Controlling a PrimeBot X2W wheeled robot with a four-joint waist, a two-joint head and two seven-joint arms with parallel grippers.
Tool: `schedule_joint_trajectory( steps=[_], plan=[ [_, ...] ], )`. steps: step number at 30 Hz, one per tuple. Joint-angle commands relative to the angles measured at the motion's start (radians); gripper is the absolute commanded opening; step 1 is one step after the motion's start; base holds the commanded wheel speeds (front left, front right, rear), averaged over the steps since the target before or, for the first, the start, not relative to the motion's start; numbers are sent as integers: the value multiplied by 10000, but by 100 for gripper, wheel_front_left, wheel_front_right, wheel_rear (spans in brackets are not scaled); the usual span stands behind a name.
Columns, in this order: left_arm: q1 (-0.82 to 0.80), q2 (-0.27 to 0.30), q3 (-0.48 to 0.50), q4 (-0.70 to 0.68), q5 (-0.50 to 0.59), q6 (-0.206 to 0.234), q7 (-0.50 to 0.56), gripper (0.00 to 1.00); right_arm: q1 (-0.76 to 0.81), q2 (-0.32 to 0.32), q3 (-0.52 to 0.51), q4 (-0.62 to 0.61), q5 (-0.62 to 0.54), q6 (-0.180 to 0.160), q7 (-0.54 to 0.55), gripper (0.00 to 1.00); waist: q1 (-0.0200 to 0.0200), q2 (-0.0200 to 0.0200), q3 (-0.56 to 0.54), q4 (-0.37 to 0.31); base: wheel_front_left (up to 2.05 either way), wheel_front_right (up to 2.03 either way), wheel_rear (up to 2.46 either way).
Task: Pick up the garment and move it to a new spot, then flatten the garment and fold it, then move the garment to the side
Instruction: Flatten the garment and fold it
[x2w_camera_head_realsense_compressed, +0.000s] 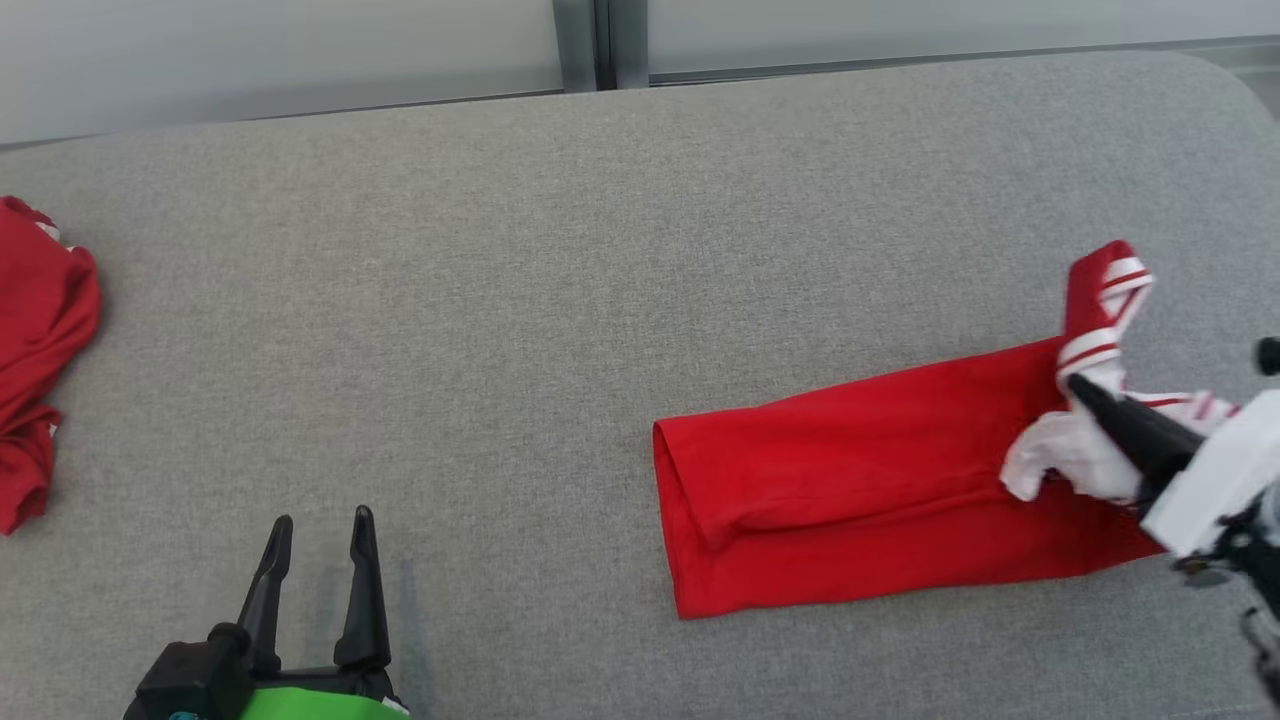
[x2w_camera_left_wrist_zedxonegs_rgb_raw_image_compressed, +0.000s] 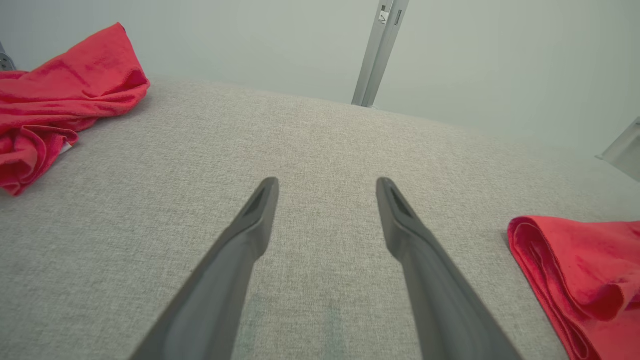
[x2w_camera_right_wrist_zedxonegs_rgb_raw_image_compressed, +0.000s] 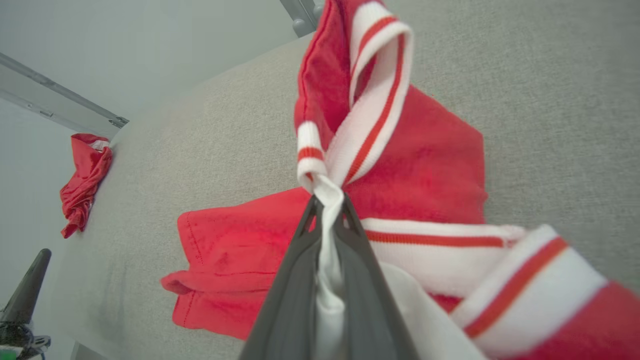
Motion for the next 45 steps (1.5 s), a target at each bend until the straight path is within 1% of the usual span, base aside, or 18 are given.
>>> schedule_joint_trajectory(
  steps=[1, 4, 6, 7, 10, 14, 20, 27, 29, 30, 37, 40, 45],
  plan=[
    [-30, 12, 31, -22, 102, 4, -48, 100, 106, 644, 225, -210, -274, 3, 3, 0, 0, -1, 60, -111, 0, 0, 0],
    [-156, 12, -21, 7, 156, 31, -48, 100, -64, 2164, 690, -423, -1197, 3, -33, 0, 0, -1, 124, -179, 0, 0, 0],
    [-227, 12, -79, 70, 206, 41, -48, 100, -265, 3189, 1066, -156, -1886, 3, -185, 0, 0, -1, 150, -250, 0, 0, 0],
    [-263, 12, -125, 84, 208, 40, -48, 100, -349, 3564, 1292, 9, -2247, 3, -264, 0, 0, -1, 160, -259, 0, 0, 0],
    [-338, 12, -259, 173, 290, 25, -46, 100, -675, 4146, 1840, 687, -2989, 3, -717, 0, 0, -1, 193, -237, 0, 0, 0],
    [-419, 15, -295, 233, 332, 18, -48, 100, -980, 4338, 2566, 1474, -3296, 3, -1203, 0, 0, -1, 222, -74, 0, 0, 0],
    [-404, 13, -279, 313, 323, -2, -47, 100, -1310, 4343, 3605, 2274, -2954, 3, -1773, 0, 0, -1, 215, 102, 0, 0, 0],
    [-355, 13, -401, 406, 151, 71, -47, 100, -1511, 4348, 3968, 2819, -3082, 3, -1935, 0, 0, -1, 142, 192, 0, 0, 0],
    [-322, 13, -408, 415, 150, 94, -47, 100, -1517, 4353, 4134, 2778, -3124, 3, -1849, 35, 0, -1, 122, 177, 0, 0, 0],
    [-300, 13, -397, 418, 147, 88, -47, 100, -1510, 4353, 4198, 2709, -3148, 3, -1840, 100, 0, -1, 104, 161, 0, 0, 0],
    [-197, 13, -312, 467, 128, 122, -47, 100, -1209, 4343, 4303, 1963, -2989, 3, -1740, 100, 0, -1, -41, 13, 0, 0, 0],
    [-140, 13, -273, 435, 105, 159, -47, 100, -994, 4344, 4149, 1378, -3061, 3, -1646, 100, 0, -1, -94, -69, 0, 0, 0],
    [-80, 13, -256, 366, 79, 197, -47, 100, -609, 4266, 3710, 21, -3229, 3, -1650, 100, 0, -1, -137, -177, 0, 0, 0]
  ],
)
